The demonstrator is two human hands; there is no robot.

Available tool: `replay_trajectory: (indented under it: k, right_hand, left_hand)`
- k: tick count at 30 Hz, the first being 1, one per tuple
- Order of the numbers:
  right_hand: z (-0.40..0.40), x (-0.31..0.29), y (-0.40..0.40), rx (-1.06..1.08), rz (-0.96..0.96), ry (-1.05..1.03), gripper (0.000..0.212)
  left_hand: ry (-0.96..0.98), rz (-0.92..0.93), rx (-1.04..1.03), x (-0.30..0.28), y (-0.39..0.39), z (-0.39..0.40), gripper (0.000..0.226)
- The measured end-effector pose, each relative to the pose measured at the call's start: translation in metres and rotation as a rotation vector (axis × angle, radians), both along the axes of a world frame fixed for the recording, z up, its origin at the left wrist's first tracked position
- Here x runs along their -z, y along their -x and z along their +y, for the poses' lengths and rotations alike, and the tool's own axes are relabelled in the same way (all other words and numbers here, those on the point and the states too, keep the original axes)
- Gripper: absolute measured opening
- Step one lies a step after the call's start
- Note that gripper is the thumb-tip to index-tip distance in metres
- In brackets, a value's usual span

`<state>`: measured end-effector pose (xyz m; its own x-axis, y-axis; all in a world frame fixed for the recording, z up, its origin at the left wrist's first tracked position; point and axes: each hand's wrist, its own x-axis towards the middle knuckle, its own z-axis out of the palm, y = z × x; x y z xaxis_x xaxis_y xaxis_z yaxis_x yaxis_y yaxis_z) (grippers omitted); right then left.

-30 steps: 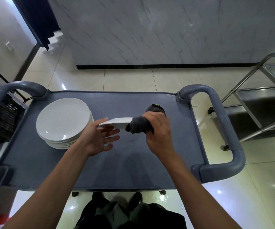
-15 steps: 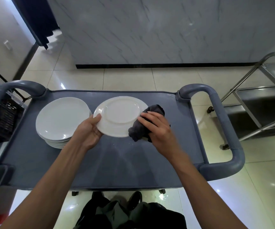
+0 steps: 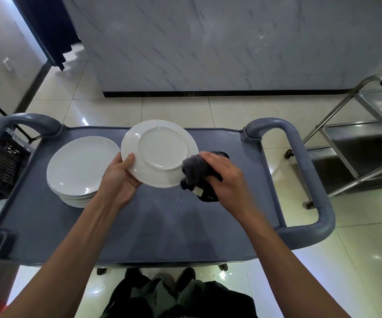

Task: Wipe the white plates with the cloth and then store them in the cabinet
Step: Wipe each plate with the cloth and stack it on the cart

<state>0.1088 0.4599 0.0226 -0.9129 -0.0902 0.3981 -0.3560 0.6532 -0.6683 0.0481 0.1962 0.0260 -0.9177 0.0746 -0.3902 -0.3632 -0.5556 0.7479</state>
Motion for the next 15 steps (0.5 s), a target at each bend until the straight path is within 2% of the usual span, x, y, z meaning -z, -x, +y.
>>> replay_trajectory:
  k: [8,11,13,15]
  right_hand:
    - [-0.035,-0.008,0.014,0.043,-0.014,0.055,0.048]
    - [-0.054,-0.002,0.016,0.100,-0.010,0.070,0.038]
    - [-0.064,0.004,0.016,0.126,-0.001,0.046,0.035]
    - [-0.070,0.012,0.012,0.103,0.002,-0.053,0.040]
  left_hand:
    - [0.088,0.045,0.036,-0.001,-0.010,0.017,0.027]
    - [0.122,0.078,0.042,-0.003,-0.013,0.022,0.029]
    - [0.137,0.088,0.026,-0.004,-0.014,0.024,0.030]
    - [0.132,0.088,0.003,-0.005,-0.014,0.022,0.032]
